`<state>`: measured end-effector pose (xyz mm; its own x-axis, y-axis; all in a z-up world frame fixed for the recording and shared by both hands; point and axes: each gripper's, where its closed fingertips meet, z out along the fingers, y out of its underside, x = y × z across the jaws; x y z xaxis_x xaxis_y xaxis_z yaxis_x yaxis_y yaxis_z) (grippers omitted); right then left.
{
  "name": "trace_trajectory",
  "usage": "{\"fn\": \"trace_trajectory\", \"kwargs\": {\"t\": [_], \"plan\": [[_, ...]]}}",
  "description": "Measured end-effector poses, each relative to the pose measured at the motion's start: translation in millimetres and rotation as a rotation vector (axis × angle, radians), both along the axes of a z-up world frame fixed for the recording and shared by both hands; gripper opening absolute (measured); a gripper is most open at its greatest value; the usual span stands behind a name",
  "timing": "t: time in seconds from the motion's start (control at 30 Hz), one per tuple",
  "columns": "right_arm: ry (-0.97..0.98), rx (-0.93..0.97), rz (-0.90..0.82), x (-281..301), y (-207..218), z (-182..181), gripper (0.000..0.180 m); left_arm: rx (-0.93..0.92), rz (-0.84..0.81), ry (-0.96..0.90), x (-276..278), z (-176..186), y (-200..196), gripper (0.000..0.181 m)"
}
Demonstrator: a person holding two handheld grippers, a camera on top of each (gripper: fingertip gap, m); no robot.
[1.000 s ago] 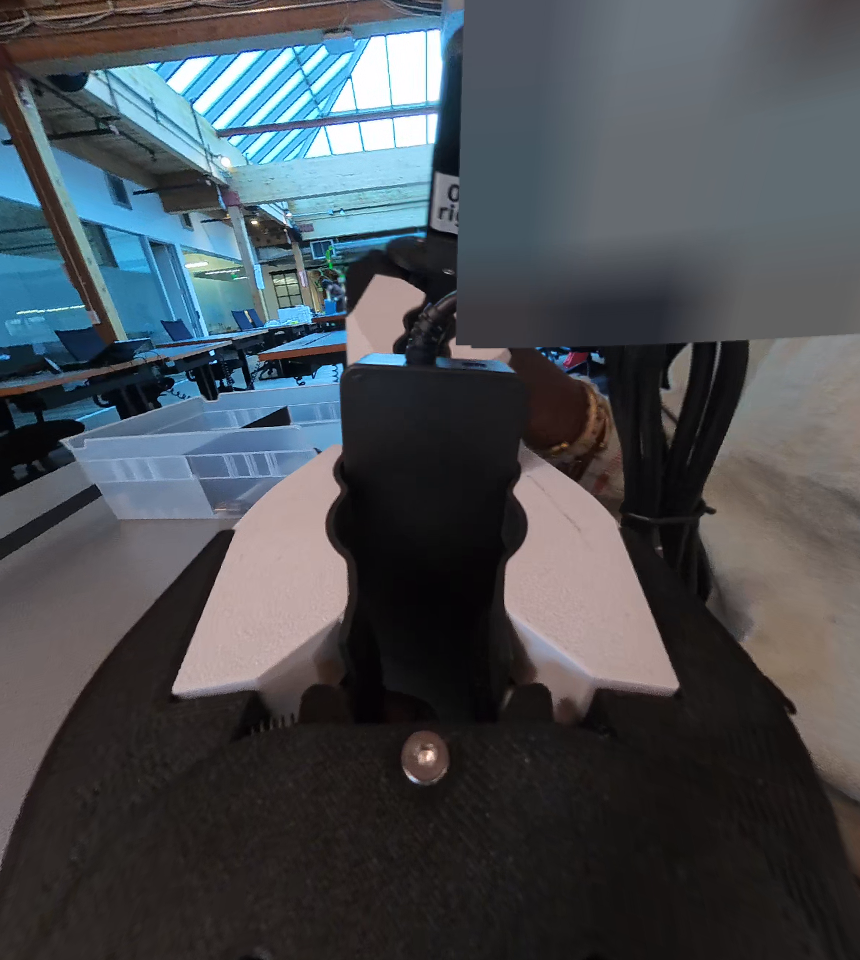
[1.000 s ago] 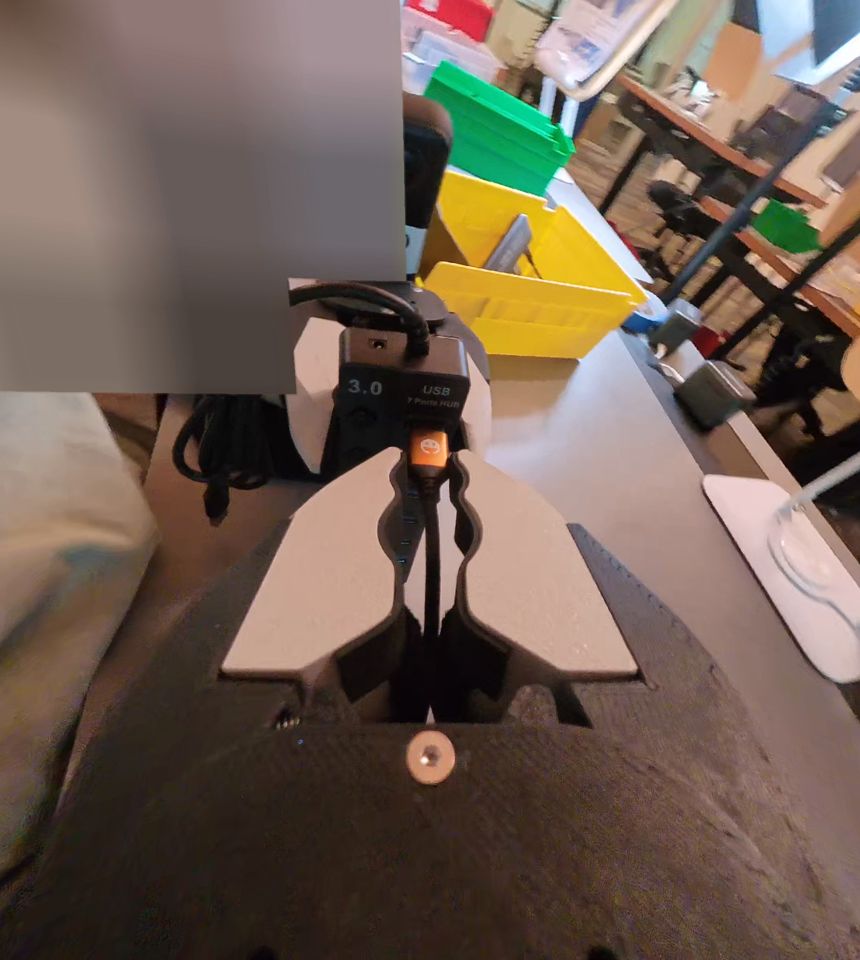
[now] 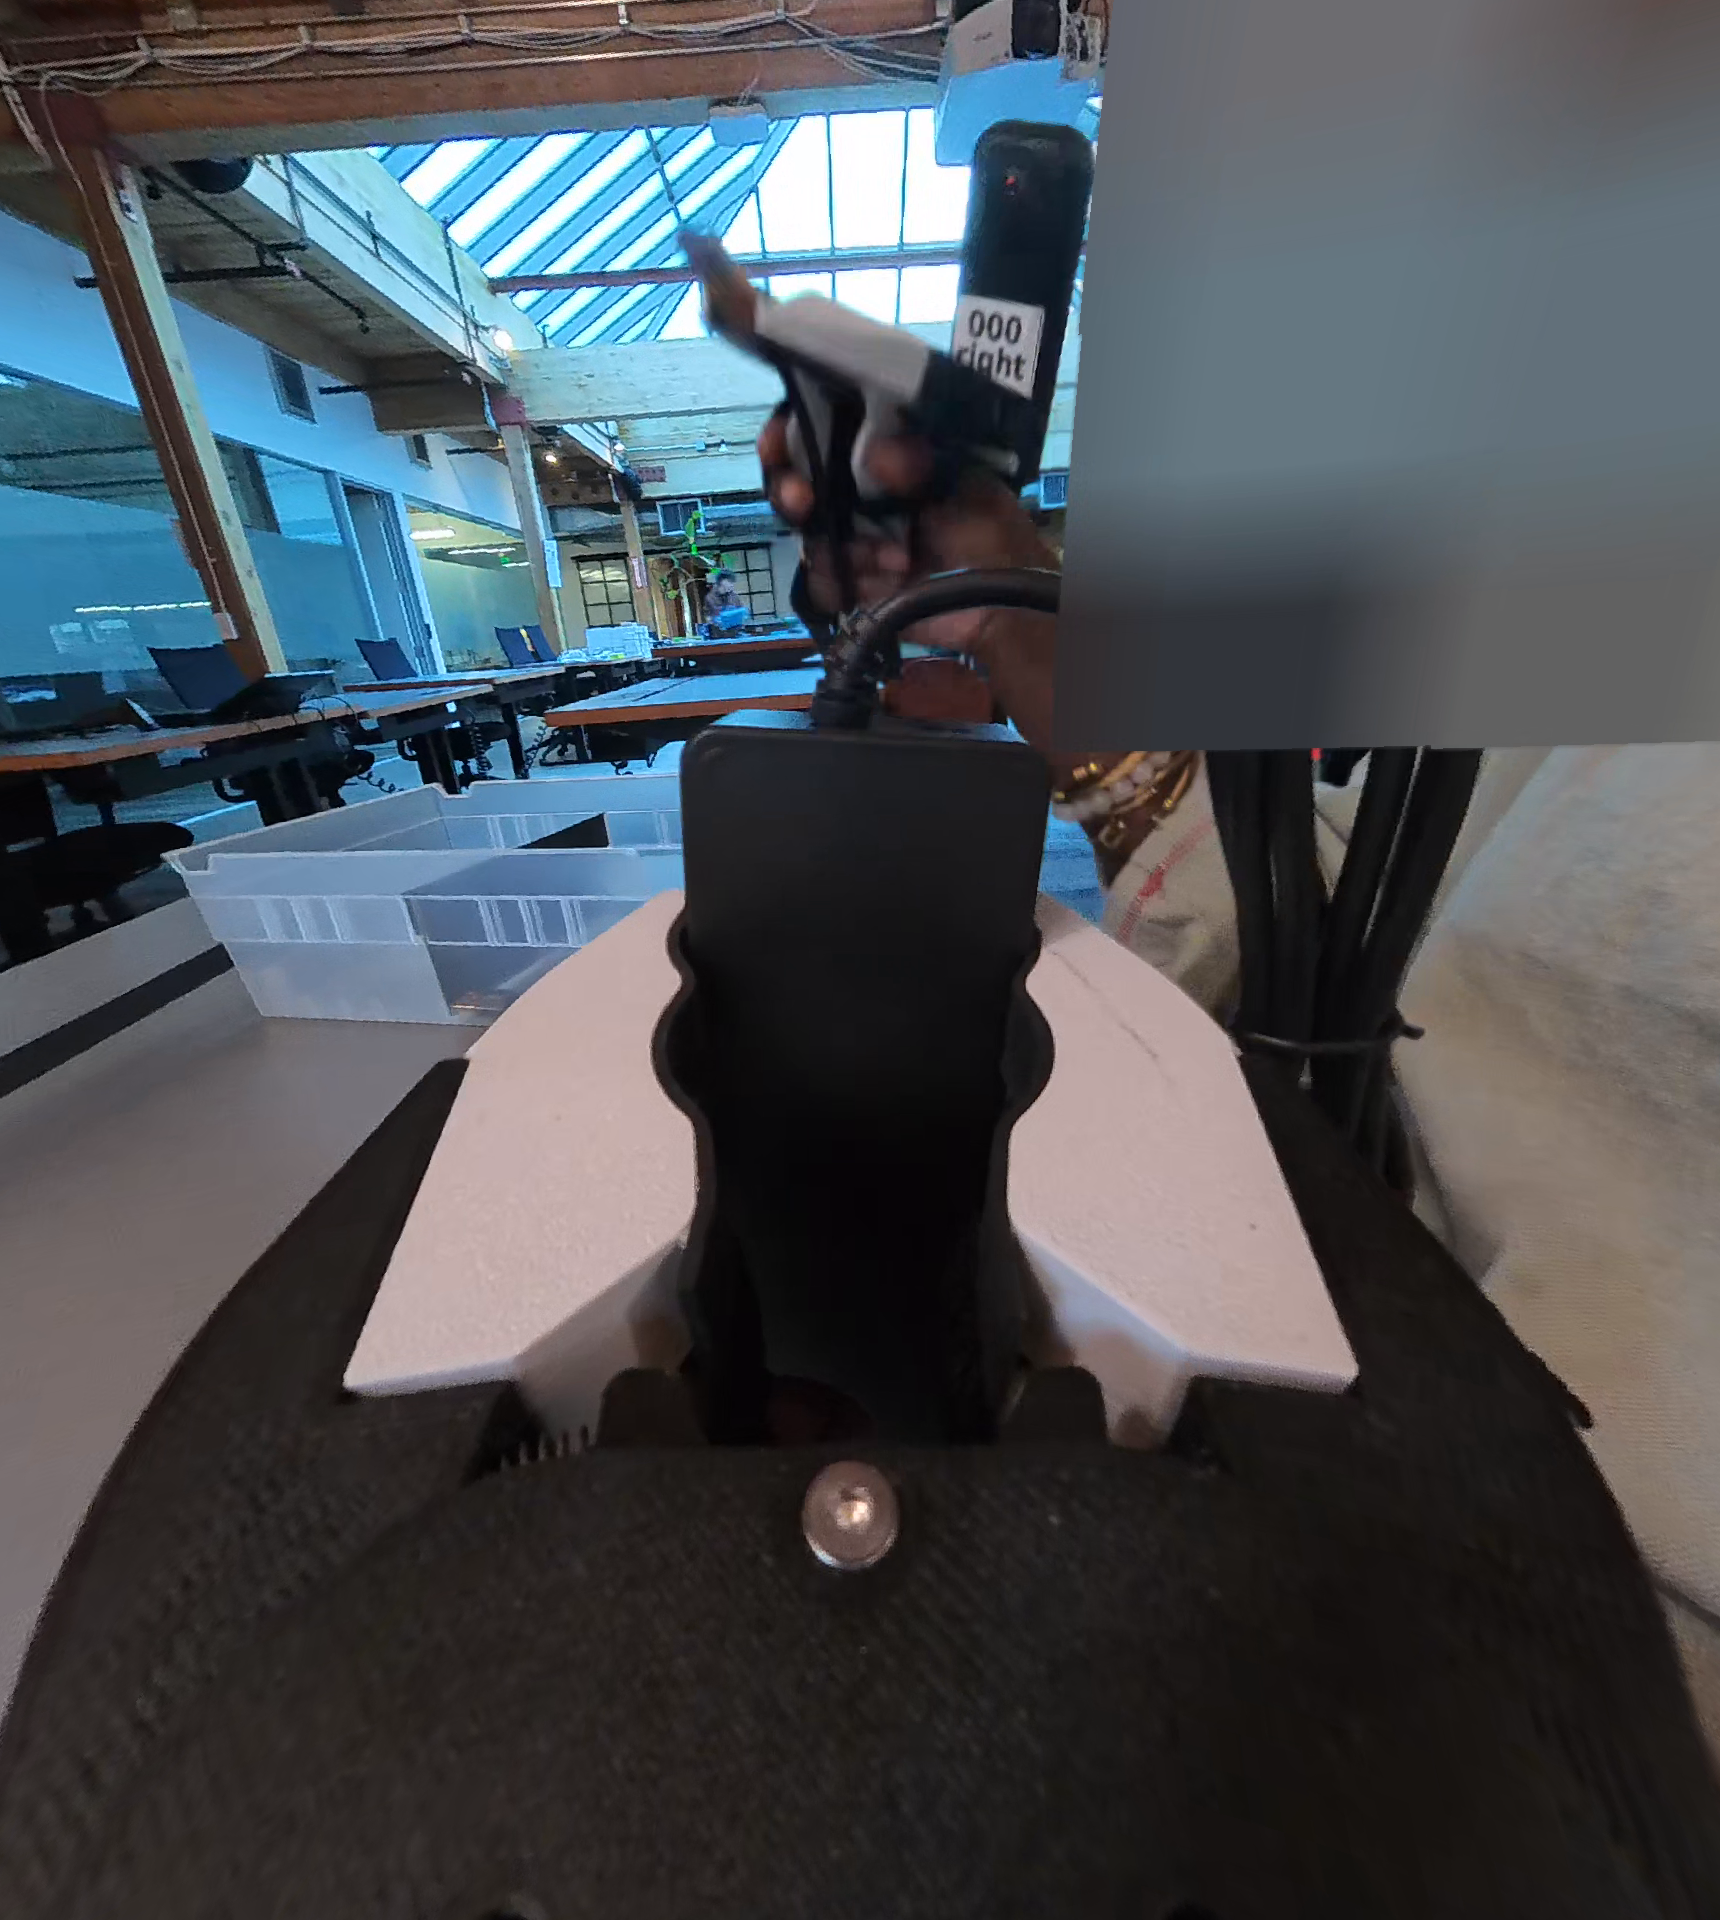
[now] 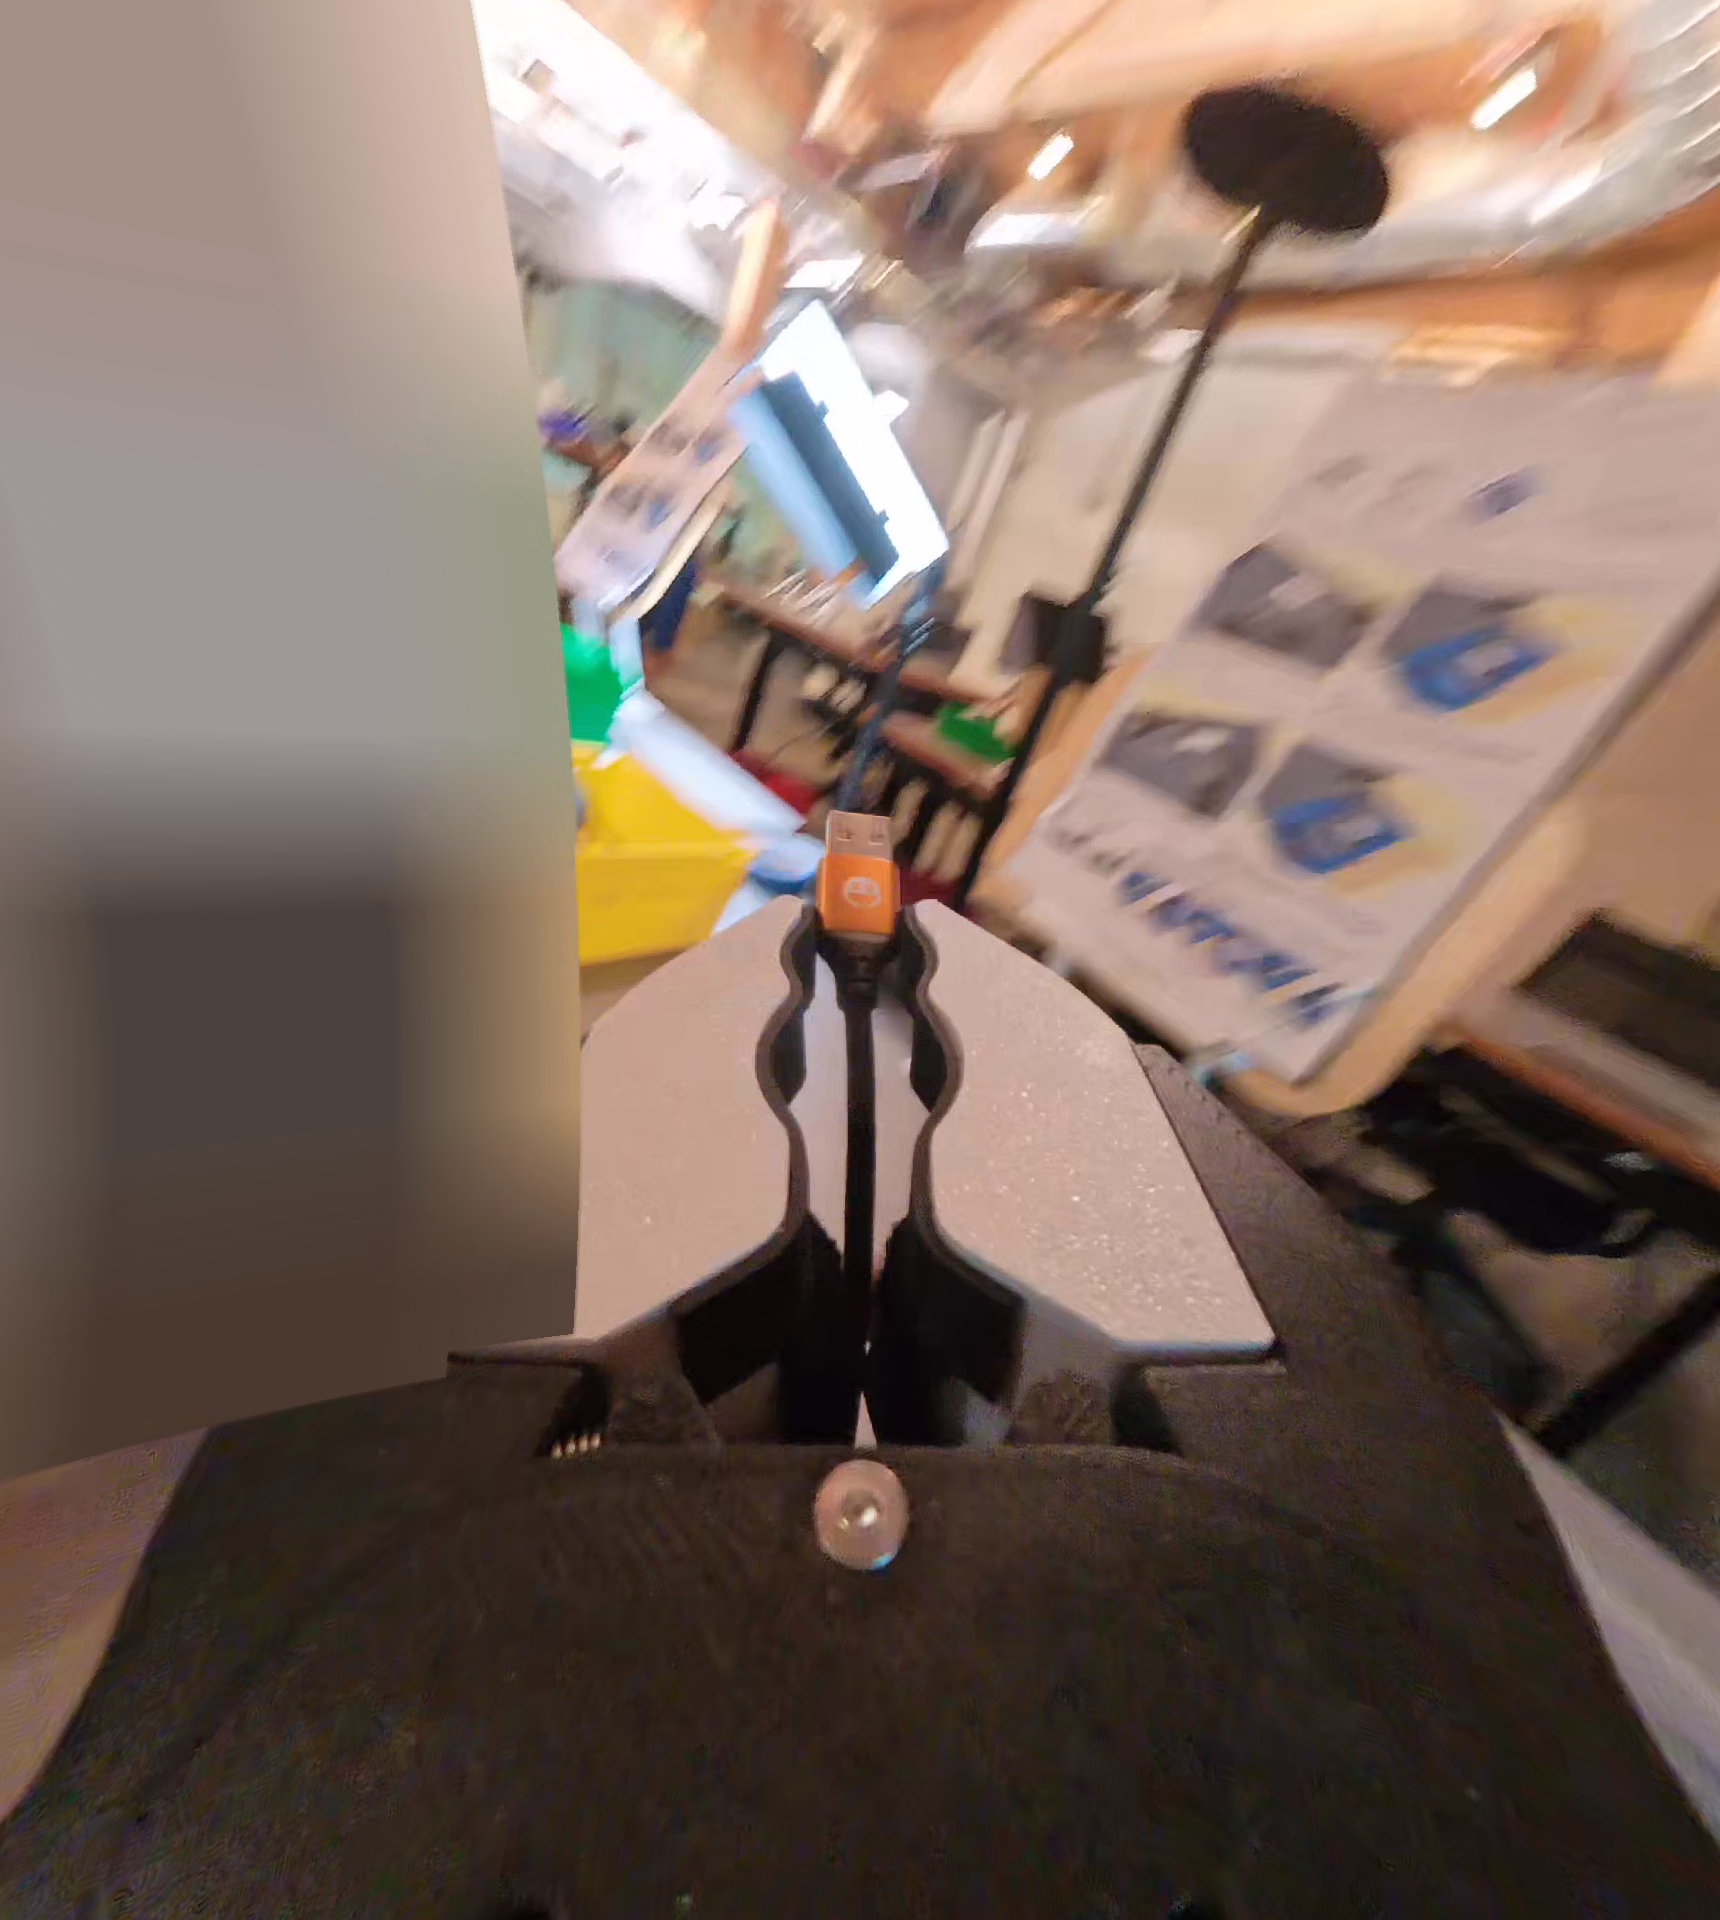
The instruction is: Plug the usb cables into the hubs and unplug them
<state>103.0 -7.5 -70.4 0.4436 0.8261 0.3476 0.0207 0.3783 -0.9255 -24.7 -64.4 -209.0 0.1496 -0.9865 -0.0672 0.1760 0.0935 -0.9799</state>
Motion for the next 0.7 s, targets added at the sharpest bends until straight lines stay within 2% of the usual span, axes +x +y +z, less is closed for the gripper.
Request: {"fn": "trace_trajectory", "kwargs": {"t": [0.03, 0.17, 0.27, 0.37, 0.5, 0.6, 0.7], "plan": [[0.066, 0.043, -0.05, 17.3, 5.9, 19.9, 0.015, -0.003, 0.002, -0.001, 0.1, 0.0, 1.0, 0.056], [0.279, 0.243, -0.241, 81.3, 16.9, 78.9, 0.015, 0.019, -0.002, 0.009, 2.4, -0.5, -2.8, 0.056], [0.274, 0.366, -0.402, 112.2, 30.0, 82.0, 0.015, 0.035, -0.004, 0.018, 4.4, -0.7, -5.2, 0.056], [0.291, 0.412, -0.524, 135.9, 46.6, 65.8, 0.015, 0.036, -0.002, 0.014, 4.6, -0.5, -5.1, 0.056], [0.333, 0.392, -0.603, 152.4, 75.3, 24.1, 0.015, 0.028, 0.003, 0.008, 3.5, -0.4, -3.7, 0.056], [0.286, 0.242, -0.598, 152.2, 104.3, -18.4, 0.015, 0.025, 0.007, 0.004, 3.6, 0.0, -3.1, 0.056], [0.134, 0.068, -0.605, 145.1, 129.5, -63.7, 0.015, 0.02, 0.01, 0.0, 2.9, 0.0, -2.2, 0.056]]}}
